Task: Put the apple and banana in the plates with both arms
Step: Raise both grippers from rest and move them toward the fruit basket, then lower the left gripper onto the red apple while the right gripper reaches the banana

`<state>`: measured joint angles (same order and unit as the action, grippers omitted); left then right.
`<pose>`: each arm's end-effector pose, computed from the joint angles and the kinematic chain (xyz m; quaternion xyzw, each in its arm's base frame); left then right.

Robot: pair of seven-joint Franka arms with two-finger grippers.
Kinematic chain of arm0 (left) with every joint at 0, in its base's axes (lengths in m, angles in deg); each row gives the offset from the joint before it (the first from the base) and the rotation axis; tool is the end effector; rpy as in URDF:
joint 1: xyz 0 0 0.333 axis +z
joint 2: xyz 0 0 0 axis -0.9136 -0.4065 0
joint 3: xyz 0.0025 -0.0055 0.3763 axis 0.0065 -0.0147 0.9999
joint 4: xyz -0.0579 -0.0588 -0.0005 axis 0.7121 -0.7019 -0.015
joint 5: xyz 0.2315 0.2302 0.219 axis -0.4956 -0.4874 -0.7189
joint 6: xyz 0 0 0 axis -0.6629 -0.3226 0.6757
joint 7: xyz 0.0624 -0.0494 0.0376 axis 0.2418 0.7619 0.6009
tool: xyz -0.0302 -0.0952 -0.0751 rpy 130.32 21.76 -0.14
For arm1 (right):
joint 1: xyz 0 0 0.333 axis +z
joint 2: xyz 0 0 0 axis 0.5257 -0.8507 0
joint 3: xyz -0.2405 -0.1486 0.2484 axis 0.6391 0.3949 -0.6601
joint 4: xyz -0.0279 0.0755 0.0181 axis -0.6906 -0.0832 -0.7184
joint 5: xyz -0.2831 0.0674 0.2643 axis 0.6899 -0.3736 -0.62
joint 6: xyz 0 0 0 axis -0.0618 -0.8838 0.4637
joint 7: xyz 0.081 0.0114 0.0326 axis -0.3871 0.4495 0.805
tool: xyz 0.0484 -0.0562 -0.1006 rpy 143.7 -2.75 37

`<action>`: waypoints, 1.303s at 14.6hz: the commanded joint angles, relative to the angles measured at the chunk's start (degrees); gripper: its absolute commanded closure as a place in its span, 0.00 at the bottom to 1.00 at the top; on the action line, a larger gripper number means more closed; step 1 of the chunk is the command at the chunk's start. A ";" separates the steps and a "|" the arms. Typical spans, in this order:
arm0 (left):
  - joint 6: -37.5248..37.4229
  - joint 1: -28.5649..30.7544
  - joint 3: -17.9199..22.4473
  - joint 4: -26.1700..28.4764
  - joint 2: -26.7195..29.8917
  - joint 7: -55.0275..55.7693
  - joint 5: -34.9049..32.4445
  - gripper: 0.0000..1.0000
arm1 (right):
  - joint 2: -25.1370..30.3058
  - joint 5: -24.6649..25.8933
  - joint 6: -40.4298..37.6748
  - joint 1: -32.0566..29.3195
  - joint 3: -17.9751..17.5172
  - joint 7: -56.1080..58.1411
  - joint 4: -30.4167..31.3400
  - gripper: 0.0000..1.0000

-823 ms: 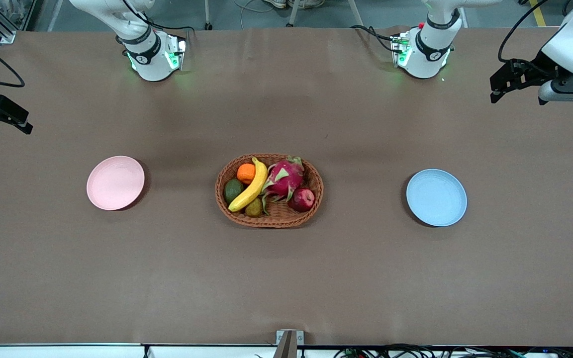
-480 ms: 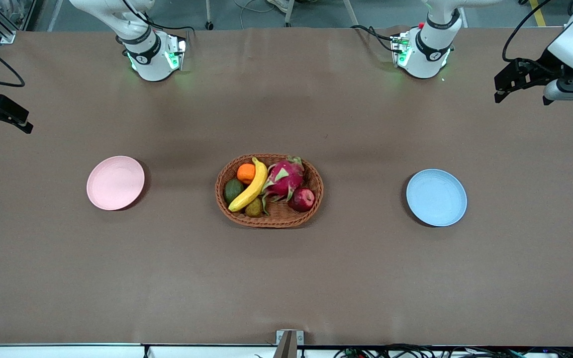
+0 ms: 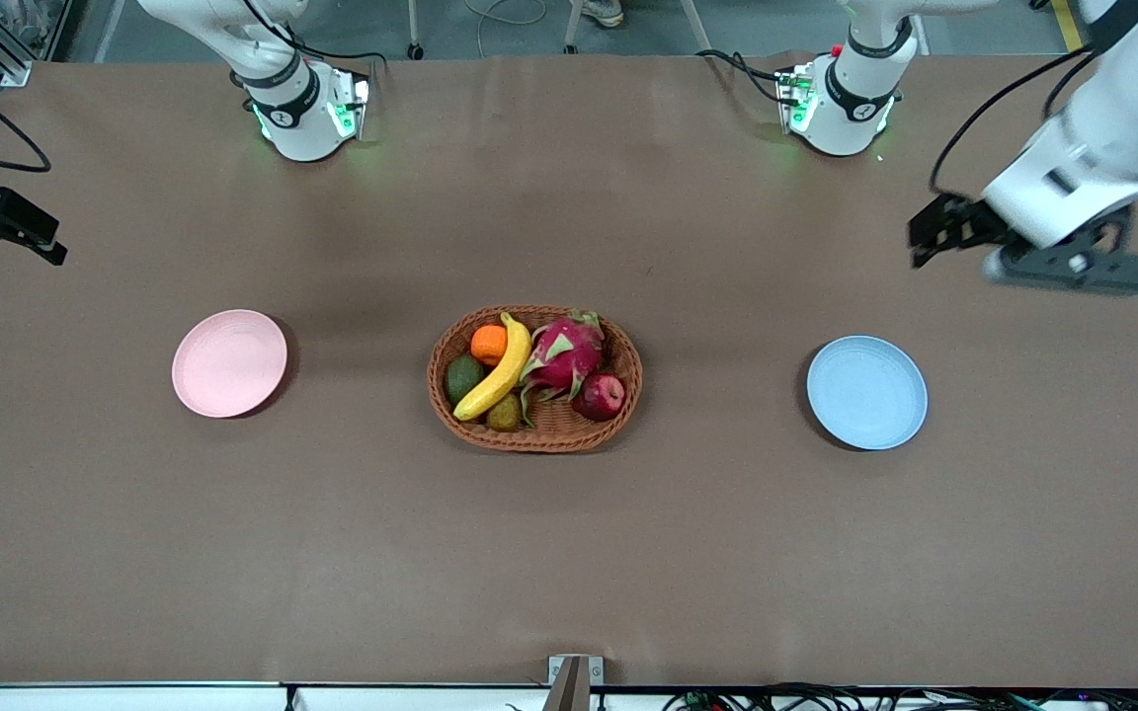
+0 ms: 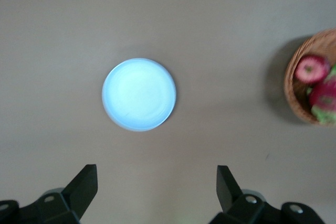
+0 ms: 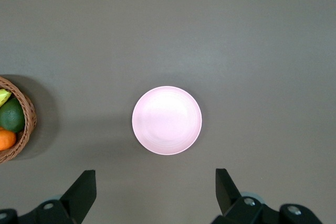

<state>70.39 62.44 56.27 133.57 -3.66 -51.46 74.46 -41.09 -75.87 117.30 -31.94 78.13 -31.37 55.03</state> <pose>0.5666 -0.1538 0.6334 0.9979 -0.0647 -0.0062 0.0009 0.5129 -0.0548 0.6611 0.9992 -0.0230 0.0306 0.0102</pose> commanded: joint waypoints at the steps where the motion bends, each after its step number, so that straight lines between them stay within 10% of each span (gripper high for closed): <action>1: 2.35 -0.21 -2.63 -2.10 -4.20 5.22 0.02 0.00 | 0.48 0.60 2.21 0.05 -0.21 -0.46 0.68 0.00; 9: 9.74 -10.92 -3.61 -1.93 -12.11 31.59 -0.25 0.00 | -1.19 0.51 6.98 0.57 -0.29 -0.64 3.32 0.00; 19: 26.60 -17.16 -3.70 -1.93 -23.53 49.68 -2.36 0.00 | -17.35 -4.93 13.37 19.98 -0.38 -22.58 3.41 0.00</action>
<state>94.58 46.58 52.52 133.02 -24.55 -6.29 73.35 -56.06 -78.94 128.84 -13.71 77.17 -49.88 59.07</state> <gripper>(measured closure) 0.000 0.000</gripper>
